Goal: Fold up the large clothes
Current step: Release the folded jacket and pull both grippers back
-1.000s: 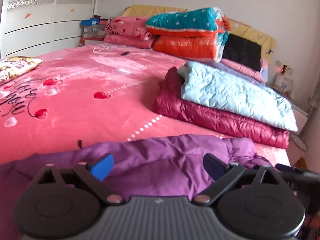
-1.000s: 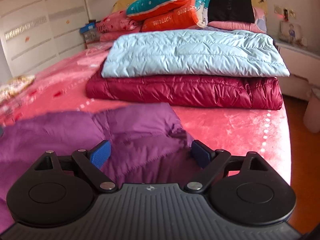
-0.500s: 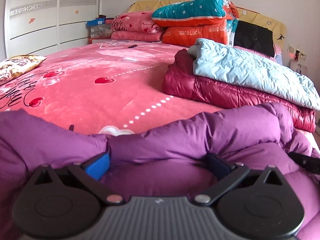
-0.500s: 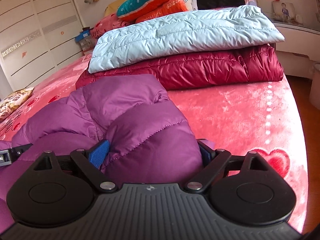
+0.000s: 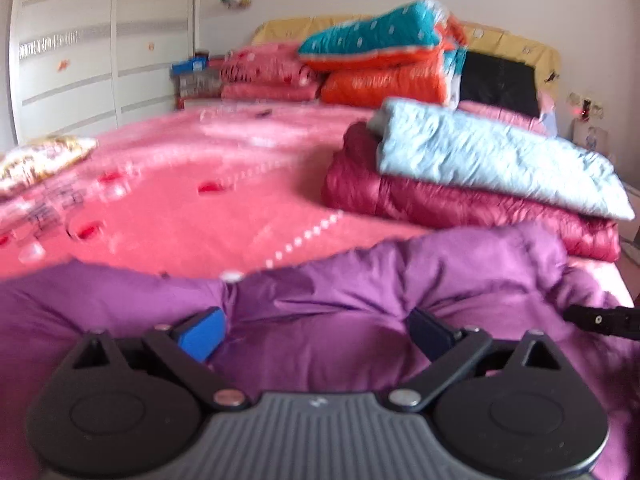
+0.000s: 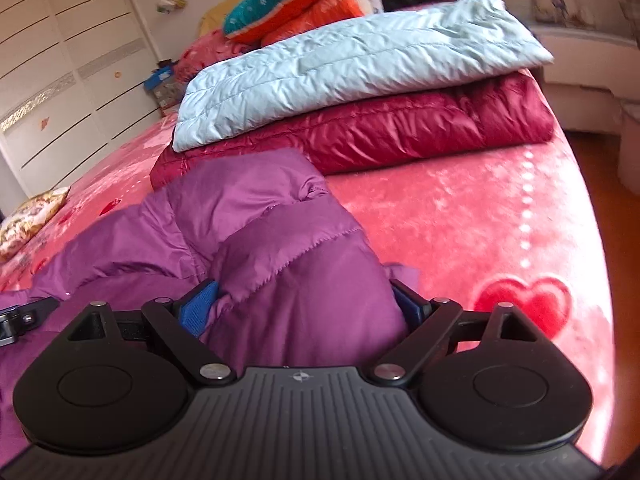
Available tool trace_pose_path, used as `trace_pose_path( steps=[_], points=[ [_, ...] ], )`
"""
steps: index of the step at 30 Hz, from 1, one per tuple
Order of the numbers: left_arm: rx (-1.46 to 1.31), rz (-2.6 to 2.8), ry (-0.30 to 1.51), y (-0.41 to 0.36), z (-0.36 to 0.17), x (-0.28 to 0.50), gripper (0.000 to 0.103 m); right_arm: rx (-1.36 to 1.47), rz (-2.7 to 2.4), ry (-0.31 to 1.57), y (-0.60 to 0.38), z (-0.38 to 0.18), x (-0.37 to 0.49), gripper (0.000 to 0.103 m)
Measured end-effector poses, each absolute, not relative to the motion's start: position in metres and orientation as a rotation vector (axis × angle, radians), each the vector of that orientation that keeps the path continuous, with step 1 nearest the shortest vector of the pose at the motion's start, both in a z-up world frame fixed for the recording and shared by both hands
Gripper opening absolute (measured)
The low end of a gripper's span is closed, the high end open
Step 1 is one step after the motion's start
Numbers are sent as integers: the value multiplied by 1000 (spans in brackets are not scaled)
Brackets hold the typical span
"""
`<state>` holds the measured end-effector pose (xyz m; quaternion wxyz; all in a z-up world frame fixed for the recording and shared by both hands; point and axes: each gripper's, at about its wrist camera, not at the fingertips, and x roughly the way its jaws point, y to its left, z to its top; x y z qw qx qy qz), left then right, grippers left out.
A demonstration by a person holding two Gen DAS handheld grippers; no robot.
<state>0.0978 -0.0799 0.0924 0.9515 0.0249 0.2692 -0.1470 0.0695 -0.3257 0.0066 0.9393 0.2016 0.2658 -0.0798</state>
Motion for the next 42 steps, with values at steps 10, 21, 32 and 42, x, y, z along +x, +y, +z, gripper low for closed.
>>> trace_pose_path(
  steps=[10, 21, 32, 42],
  points=[
    [49, -274, 497, -45, 136, 7, 100, 512, -241, 394, -308, 43, -42, 103],
    [71, -246, 517, 7, 148, -86, 102, 500, -265, 374, -272, 51, -141, 103],
    [72, -246, 541, 33, 149, -142, 102, 599, -239, 463, -250, 39, -181, 103],
    [99, -239, 519, 47, 150, -177, 102, 627, -231, 458, -232, 44, -213, 103]
  ],
)
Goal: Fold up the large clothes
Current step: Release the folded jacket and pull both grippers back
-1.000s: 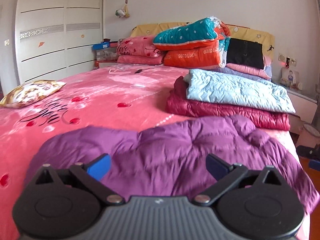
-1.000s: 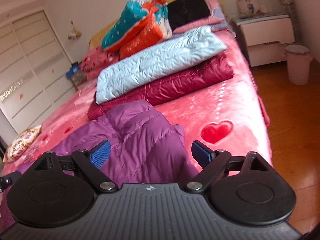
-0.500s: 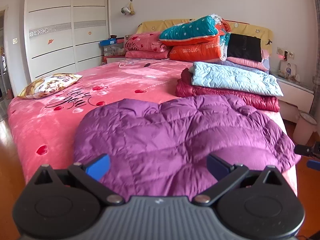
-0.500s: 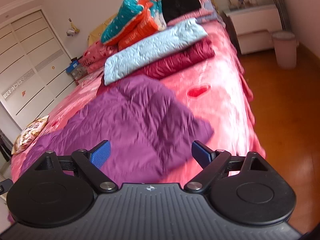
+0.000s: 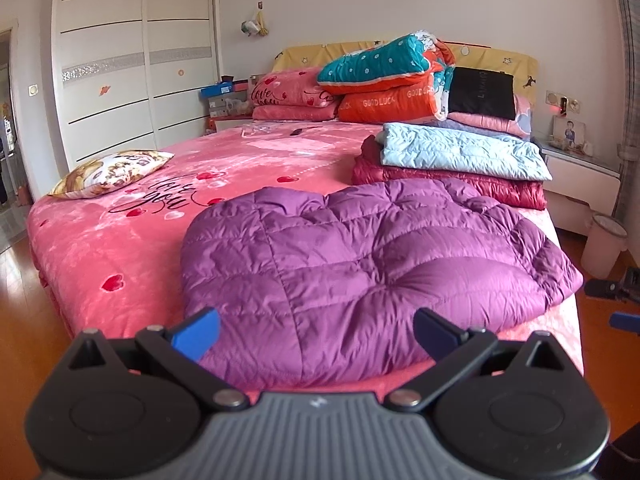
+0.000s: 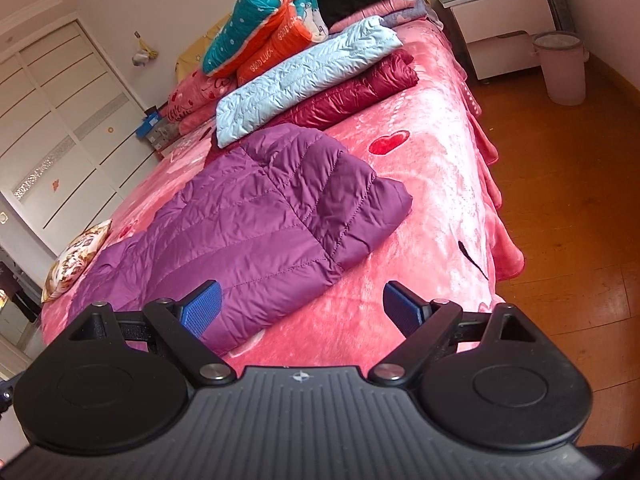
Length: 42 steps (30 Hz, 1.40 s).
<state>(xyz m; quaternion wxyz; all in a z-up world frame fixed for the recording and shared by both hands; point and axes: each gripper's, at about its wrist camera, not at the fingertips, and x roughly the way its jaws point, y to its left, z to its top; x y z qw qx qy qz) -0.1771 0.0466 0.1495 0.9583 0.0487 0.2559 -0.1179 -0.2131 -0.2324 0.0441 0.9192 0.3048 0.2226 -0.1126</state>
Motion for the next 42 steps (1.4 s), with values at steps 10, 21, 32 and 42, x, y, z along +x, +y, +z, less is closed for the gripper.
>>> trace_pose_path(
  steps=[10, 21, 32, 42],
  points=[
    [124, -213, 492, 49, 155, -198, 102, 634, -193, 437, -222, 50, -222, 103],
    [123, -208, 534, 59, 154, -181, 102, 673, -164, 486, -246, 34, -212, 103],
    [42, -302, 575, 102, 153, -119, 102, 615, -42, 528, -333, 48, -163, 103],
    [-174, -334, 685, 140, 130, -38, 102, 703, 51, 595, -386, 31, -83, 103]
  ],
)
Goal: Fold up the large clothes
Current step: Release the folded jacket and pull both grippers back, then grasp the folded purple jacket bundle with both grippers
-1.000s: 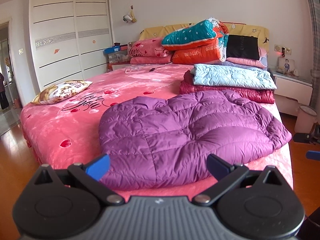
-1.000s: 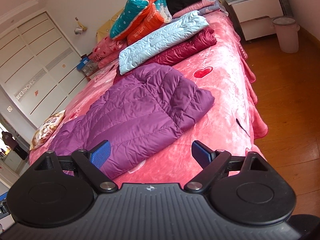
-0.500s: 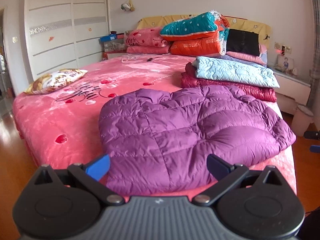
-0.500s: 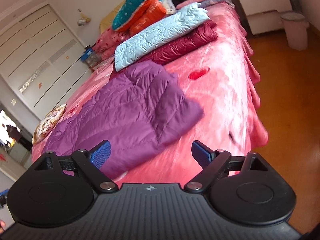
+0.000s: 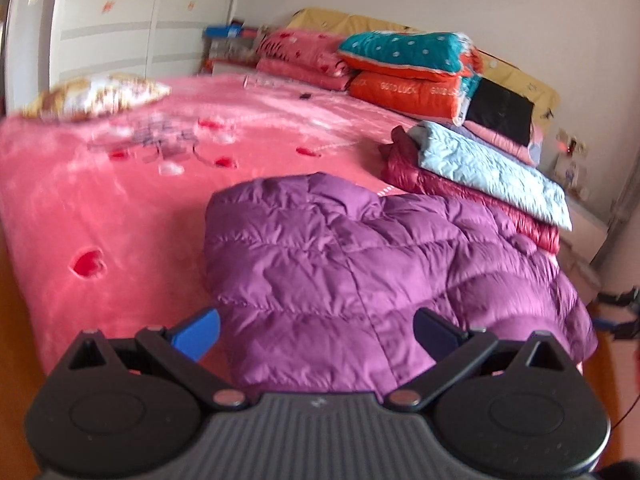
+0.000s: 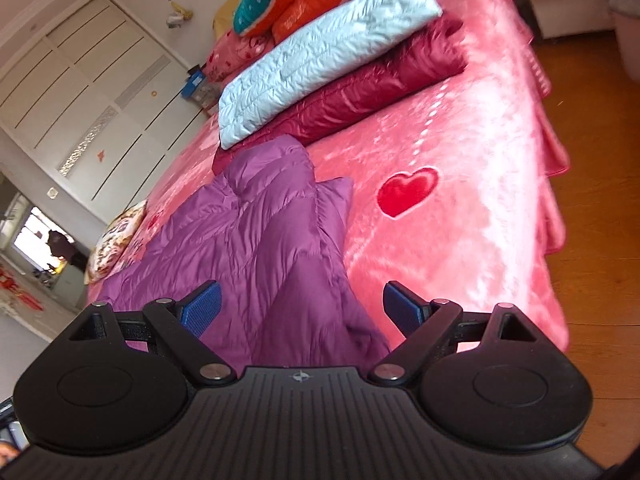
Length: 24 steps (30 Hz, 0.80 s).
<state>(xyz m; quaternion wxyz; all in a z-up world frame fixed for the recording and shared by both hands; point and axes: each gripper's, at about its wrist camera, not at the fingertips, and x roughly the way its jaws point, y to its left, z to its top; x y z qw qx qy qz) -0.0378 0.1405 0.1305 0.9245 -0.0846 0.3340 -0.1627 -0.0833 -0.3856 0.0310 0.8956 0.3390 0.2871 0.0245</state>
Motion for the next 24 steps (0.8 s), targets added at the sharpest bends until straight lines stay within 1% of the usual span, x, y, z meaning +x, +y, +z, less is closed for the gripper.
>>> trace_pose_path(
  steps=[6, 11, 13, 17, 24],
  points=[
    [-378, -365, 776, 168, 105, 9, 102, 752, 102, 625, -399, 17, -42, 103],
    [-472, -390, 809, 190, 87, 34, 102, 786, 151, 690, -403, 1, -16, 103],
    [-515, -418, 826, 197, 80, 43, 102, 830, 192, 716, -405, -8, -7, 103],
    [-594, -478, 859, 208, 63, 59, 102, 942, 269, 702, -409, -23, 2, 103],
    [-662, -528, 915, 207, 35, 83, 102, 976, 407, 727, -410, -19, 16, 103]
  ],
)
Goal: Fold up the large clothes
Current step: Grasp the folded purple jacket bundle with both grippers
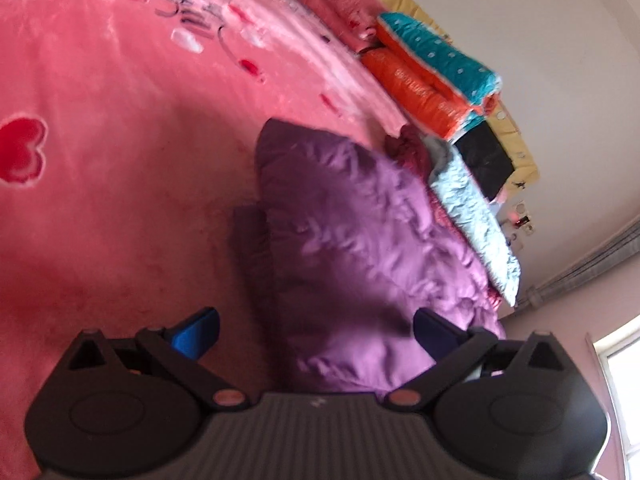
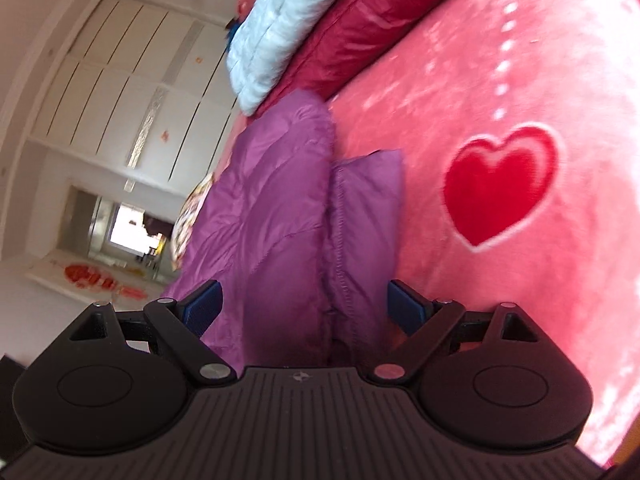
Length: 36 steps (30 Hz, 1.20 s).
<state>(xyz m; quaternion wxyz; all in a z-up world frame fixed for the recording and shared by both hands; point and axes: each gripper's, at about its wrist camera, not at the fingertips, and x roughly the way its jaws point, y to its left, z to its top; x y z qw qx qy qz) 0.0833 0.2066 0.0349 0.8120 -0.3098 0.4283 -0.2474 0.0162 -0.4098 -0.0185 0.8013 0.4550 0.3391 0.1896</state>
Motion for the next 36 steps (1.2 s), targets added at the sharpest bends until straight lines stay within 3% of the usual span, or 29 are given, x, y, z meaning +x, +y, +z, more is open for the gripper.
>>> trace_pose_path(
  steps=[15, 21, 26, 31, 36],
  points=[
    [-621, -808, 1049, 125, 18, 130, 102, 998, 565, 816, -387, -21, 53, 103],
    [-623, -790, 1009, 110, 18, 124, 101, 996, 447, 800, -374, -14, 49, 103],
    [-581, -741, 964, 99, 26, 116, 90, 897, 341, 786, -354, -1, 38, 103],
    [-561, -683, 936, 99, 38, 107, 72, 808, 249, 763, -339, 16, 23, 67],
    [-547, -638, 903, 95, 52, 95, 56, 611, 153, 733, -310, 45, 6, 52]
  ],
)
